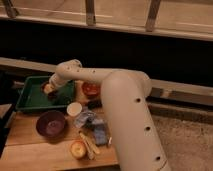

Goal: Place grapes in tray

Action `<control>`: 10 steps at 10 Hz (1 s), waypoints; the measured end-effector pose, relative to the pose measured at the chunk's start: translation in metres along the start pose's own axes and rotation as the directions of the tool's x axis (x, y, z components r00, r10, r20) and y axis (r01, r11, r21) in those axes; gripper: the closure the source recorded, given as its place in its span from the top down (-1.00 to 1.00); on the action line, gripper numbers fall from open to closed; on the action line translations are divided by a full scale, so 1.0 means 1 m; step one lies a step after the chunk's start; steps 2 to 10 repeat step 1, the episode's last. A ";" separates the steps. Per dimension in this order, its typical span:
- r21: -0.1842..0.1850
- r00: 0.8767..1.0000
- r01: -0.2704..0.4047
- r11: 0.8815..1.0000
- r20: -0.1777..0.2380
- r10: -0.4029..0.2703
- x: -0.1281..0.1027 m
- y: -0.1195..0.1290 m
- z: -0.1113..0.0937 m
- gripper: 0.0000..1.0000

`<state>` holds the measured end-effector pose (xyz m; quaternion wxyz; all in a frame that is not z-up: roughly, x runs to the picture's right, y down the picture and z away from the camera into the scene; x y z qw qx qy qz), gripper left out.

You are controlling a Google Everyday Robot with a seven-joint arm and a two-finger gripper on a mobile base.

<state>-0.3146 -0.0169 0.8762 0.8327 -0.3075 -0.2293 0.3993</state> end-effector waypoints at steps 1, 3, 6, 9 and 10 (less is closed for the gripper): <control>0.000 1.000 0.000 1.000 0.000 0.000 0.000 0.000 0.000 0.60; 0.000 1.000 0.000 1.000 0.000 0.000 0.000 0.000 0.000 0.60; 0.000 1.000 0.000 1.000 0.000 0.000 0.000 0.000 0.000 0.60; 0.000 1.000 0.000 1.000 0.000 0.000 0.000 0.000 0.000 0.60; 0.000 1.000 0.000 1.000 0.000 0.000 0.000 0.000 0.000 0.60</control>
